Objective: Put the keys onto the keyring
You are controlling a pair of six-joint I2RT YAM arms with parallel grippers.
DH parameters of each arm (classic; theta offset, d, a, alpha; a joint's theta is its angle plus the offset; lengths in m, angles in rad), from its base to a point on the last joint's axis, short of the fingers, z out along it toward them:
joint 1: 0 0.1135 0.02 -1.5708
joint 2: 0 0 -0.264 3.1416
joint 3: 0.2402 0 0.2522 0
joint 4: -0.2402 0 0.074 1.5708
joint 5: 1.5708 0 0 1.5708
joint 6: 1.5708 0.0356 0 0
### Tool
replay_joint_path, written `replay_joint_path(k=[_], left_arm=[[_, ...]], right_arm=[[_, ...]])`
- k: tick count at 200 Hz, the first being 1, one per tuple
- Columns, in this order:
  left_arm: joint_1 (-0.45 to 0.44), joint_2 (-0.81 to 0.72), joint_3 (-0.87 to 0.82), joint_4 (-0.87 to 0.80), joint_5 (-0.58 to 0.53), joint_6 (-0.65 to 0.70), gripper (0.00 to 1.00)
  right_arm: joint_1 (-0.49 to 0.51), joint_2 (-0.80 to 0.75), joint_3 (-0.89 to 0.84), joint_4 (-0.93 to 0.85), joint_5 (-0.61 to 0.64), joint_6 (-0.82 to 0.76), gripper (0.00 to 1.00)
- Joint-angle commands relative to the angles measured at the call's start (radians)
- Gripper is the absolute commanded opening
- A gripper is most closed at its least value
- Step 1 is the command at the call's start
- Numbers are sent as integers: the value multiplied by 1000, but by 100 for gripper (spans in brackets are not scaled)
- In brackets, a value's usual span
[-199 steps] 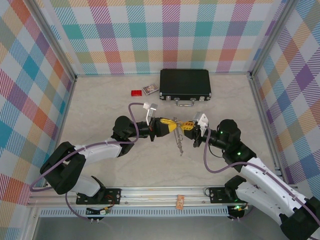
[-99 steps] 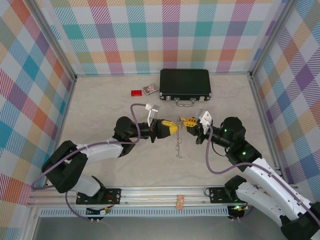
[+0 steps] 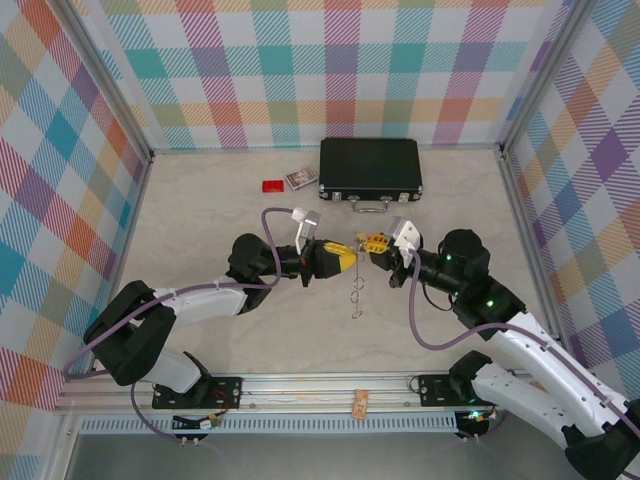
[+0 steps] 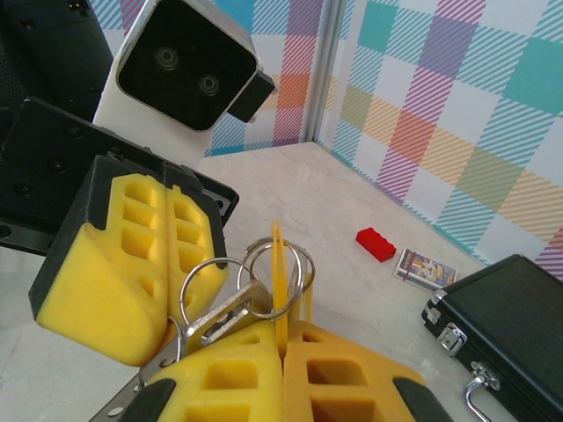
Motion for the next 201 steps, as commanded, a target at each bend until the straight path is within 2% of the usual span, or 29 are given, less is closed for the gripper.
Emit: replay_joint_path(k=[1,66,112,169,201], left_arm=[[-8,2,19,64,16,1,0],[13,-26,-13,56,-31,19,0],[38,-69,-39,40,-79,41,0],[41,-84,-38,7,-77,59,0],[48,-108,-53,-49,-118,99,0]], right_arm=[[7,-12,44,-14,53,-16,0],[6,-68,21,-11,194,10,0],[6,-111,-11,-27,208,12,0],[7,-111,-17,-44,199,11,0],[6,-80,-11,-131,222,45,0]])
